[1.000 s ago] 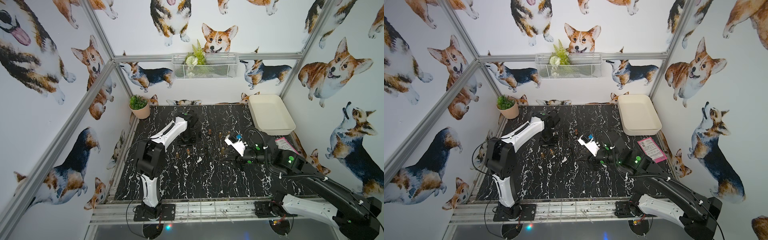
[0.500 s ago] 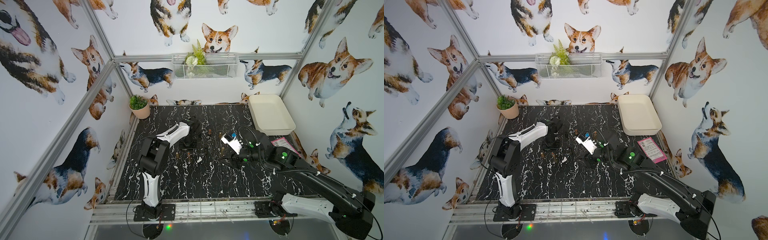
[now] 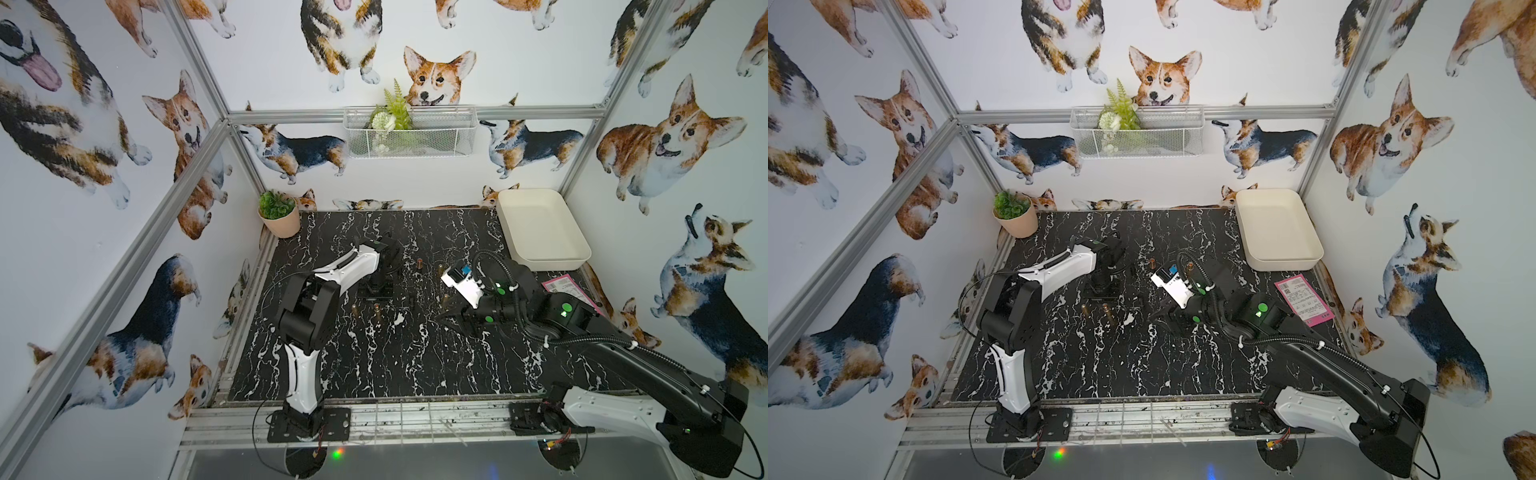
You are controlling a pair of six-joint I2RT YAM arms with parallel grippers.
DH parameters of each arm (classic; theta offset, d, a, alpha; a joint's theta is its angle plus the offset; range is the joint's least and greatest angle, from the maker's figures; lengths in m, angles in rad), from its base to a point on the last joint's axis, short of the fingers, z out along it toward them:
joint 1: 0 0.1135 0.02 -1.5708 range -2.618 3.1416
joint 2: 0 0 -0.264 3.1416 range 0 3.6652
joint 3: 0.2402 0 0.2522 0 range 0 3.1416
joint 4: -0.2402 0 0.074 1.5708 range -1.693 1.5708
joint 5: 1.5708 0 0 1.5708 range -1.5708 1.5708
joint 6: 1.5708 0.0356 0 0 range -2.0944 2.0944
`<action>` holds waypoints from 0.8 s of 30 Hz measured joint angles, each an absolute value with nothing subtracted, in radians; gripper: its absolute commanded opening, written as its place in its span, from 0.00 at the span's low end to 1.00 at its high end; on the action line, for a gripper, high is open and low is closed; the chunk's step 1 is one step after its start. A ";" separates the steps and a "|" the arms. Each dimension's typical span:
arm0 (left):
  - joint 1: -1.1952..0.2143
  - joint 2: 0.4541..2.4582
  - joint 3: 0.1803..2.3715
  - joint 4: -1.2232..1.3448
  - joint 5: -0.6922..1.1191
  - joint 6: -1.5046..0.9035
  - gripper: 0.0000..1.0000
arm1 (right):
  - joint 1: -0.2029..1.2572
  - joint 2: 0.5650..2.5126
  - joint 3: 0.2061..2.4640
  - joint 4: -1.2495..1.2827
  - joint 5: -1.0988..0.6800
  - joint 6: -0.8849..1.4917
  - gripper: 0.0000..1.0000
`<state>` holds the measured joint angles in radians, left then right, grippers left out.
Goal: Open the lipstick cap
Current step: Place the lipstick at the center of the board, then pick up the lipstick at the center of the board.
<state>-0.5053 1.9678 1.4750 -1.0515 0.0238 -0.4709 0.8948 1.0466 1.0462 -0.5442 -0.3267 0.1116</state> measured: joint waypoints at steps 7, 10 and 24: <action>-0.505 1.970 1.499 -1.051 0.009 -0.471 0.50 | 0.895 1.046 1.041 -0.544 -0.323 0.112 0.56; -0.505 1.959 1.532 -1.066 -0.004 -0.471 0.51 | 0.895 1.034 1.041 -0.545 -0.316 0.111 0.56; -0.669 2.004 1.967 -1.282 -0.031 -0.432 0.52 | 0.874 0.889 0.958 -0.551 -0.131 0.175 0.53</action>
<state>-0.6693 2.0037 1.9675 -1.2816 -0.0311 -0.4324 0.8742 0.8894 0.9581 -0.5507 -0.1307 0.1749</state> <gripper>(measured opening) 0.523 0.526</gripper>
